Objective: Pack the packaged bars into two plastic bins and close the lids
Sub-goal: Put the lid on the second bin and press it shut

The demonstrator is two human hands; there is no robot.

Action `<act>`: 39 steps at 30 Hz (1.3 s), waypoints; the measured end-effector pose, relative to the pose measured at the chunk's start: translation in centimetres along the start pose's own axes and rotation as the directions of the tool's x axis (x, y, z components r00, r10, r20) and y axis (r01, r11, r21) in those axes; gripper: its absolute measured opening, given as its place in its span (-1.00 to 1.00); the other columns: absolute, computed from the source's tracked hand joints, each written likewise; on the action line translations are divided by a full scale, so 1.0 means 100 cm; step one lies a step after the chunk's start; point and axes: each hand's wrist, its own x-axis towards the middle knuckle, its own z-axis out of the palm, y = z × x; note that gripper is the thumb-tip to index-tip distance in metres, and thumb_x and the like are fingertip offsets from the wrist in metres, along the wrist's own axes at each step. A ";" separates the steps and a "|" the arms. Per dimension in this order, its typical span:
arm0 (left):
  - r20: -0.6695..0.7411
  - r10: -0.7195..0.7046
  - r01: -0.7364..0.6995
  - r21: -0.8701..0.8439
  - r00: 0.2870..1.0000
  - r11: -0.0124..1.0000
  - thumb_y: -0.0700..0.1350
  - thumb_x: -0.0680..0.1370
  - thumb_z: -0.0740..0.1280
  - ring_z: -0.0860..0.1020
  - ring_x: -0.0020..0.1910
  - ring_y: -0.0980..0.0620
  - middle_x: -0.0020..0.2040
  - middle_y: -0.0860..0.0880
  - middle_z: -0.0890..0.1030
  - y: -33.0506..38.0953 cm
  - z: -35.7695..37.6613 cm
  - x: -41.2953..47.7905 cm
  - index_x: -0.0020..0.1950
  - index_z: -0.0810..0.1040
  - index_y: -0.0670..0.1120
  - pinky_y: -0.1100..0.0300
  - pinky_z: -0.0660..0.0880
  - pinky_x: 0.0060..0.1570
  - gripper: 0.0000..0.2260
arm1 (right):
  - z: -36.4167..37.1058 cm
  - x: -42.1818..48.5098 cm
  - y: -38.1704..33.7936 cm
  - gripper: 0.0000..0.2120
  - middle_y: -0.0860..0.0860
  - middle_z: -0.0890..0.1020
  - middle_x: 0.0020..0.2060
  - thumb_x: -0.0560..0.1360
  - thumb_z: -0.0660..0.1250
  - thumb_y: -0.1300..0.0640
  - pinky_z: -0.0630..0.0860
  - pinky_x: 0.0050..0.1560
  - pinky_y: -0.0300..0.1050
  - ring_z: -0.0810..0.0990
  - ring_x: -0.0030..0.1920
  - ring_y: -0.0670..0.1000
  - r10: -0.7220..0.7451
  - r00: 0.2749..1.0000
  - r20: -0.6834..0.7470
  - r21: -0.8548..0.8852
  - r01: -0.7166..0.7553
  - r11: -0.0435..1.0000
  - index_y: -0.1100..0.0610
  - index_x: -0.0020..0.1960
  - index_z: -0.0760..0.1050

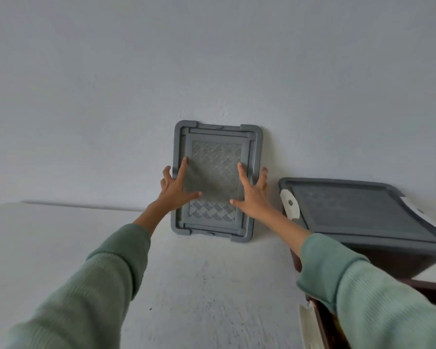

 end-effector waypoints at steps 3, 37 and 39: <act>-0.041 0.047 -0.049 -0.071 0.998 0.996 -0.06 0.40 0.48 0.26 0.28 -0.29 0.35 -0.26 0.09 -0.008 0.015 0.006 0.50 -0.27 0.12 -0.10 0.32 0.32 0.01 | 0.013 0.002 0.002 -0.02 0.33 -0.27 0.44 0.46 0.38 0.20 0.18 0.42 0.09 0.07 0.45 0.35 -0.016 0.999 -0.050 0.067 0.019 0.998 -0.19 0.48 -0.31; 0.105 0.027 -0.037 0.097 0.994 0.995 0.29 0.35 0.37 0.36 0.33 -0.22 0.40 -0.24 0.28 0.236 0.036 -0.246 0.53 -0.02 0.04 -0.09 0.36 0.31 -0.09 | -0.224 -0.270 0.127 -0.13 0.08 0.06 0.52 0.41 0.41 -0.09 0.04 0.49 0.10 -0.04 0.52 0.12 0.022 0.985 0.172 0.074 -0.035 0.997 -0.06 0.53 -0.04; 0.160 -0.004 -0.015 0.118 0.987 0.993 0.28 0.38 0.34 0.32 0.37 -0.23 0.42 -0.26 0.24 0.240 0.049 -0.261 0.53 -0.04 0.04 -0.09 0.32 0.34 -0.12 | -0.219 -0.286 0.138 -0.15 0.07 0.05 0.52 0.43 0.39 -0.08 0.02 0.48 0.10 -0.07 0.53 0.10 0.037 0.977 0.210 0.082 -0.055 0.995 -0.04 0.54 -0.05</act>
